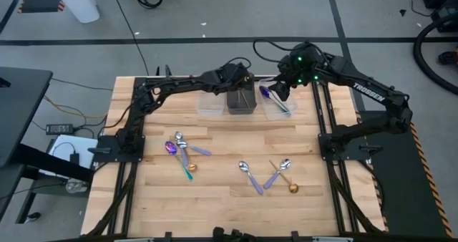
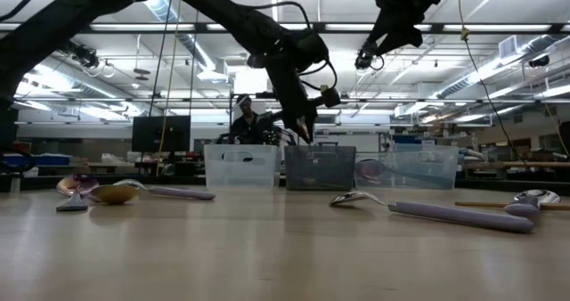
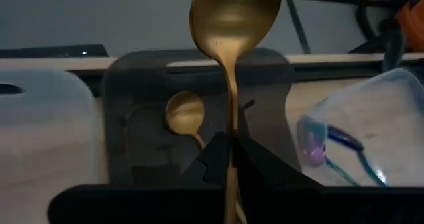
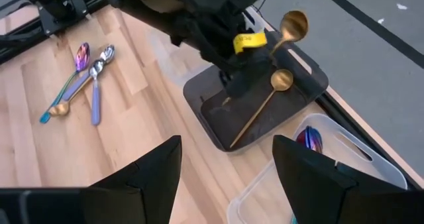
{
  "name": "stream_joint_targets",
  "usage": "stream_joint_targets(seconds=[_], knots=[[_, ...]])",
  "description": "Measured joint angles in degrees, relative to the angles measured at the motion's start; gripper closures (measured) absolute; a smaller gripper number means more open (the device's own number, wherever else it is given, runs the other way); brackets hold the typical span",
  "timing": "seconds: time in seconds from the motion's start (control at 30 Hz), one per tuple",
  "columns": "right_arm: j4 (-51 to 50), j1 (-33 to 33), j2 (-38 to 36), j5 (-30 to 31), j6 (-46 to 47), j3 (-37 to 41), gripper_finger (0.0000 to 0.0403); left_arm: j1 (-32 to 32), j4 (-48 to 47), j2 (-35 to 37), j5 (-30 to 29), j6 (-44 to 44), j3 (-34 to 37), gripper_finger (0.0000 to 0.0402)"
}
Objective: Sort silverware by color (type)
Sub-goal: Put the gold spoon into the black bin
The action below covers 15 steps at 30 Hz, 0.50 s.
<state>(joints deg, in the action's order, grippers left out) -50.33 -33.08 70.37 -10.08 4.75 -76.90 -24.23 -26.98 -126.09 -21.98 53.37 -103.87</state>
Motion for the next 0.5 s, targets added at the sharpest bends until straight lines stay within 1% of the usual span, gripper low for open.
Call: stream_joint_targets(seconds=[0.07,0.27,0.5], knots=[[-0.02,0.16,0.0,-0.1,0.13,0.0,0.0156,-0.13,-1.72,-0.35,0.81,-0.24,0.06,0.0376],[-0.18,0.8,0.01,-0.42,0.14,0.0,0.0156,-0.15,-2.01,-1.96,0.96,-1.35,-0.02,0.0375],[-0.4,2.23,0.02,-0.16,0.17,0.0,0.0156,0.04,-3.82,-3.14,2.17,-7.65,0.06,0.0373]])
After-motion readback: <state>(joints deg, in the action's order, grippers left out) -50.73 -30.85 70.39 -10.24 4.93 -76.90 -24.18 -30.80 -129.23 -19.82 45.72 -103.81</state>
